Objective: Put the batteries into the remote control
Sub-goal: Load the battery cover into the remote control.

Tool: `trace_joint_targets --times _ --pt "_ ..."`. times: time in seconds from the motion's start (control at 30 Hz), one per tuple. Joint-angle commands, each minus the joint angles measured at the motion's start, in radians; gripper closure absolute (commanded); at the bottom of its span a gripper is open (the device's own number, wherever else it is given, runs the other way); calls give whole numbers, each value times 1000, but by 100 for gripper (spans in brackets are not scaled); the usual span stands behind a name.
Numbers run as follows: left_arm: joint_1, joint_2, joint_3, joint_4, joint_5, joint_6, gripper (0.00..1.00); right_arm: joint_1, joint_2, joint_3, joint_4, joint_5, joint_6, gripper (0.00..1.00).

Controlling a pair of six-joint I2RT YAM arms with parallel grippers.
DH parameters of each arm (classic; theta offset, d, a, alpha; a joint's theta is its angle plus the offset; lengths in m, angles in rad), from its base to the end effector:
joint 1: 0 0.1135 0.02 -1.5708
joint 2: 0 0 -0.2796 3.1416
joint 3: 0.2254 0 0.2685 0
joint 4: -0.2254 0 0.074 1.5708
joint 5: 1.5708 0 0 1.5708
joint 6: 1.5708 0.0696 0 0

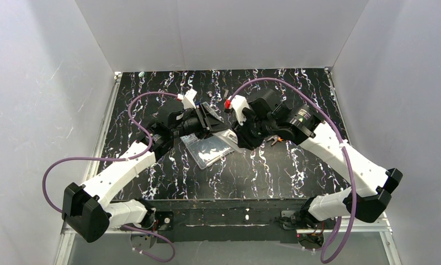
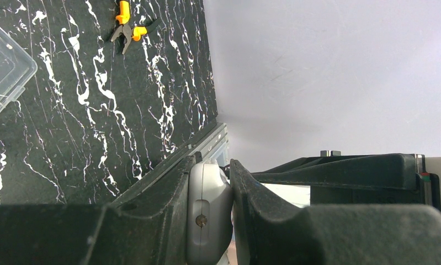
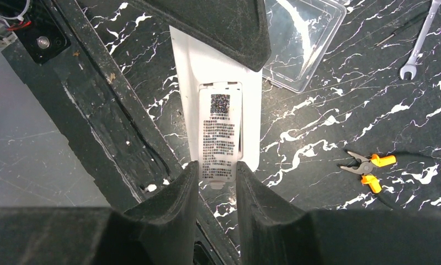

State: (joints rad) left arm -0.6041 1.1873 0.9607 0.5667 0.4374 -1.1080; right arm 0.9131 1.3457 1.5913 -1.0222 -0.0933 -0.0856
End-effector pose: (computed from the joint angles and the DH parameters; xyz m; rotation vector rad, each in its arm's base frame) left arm 0.2409 -0.2021 0.4182 0.0777 1.4732 -1.7086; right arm 0.1777 0.2406 0.4075 -1.1914 2.0860 0.5076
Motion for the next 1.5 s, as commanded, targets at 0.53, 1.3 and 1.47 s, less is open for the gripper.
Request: trace_joint_targets --times 0.53,1.3,1.47 --pt "3 9 19 73 100 -27 100 7 14 -3 56 11 -12 69" --pt "-5 41 3 148 141 -88 100 7 14 0 75 8 -6 52" --pt "-5 40 -5 157 139 -96 100 7 9 -3 76 9 -6 47"
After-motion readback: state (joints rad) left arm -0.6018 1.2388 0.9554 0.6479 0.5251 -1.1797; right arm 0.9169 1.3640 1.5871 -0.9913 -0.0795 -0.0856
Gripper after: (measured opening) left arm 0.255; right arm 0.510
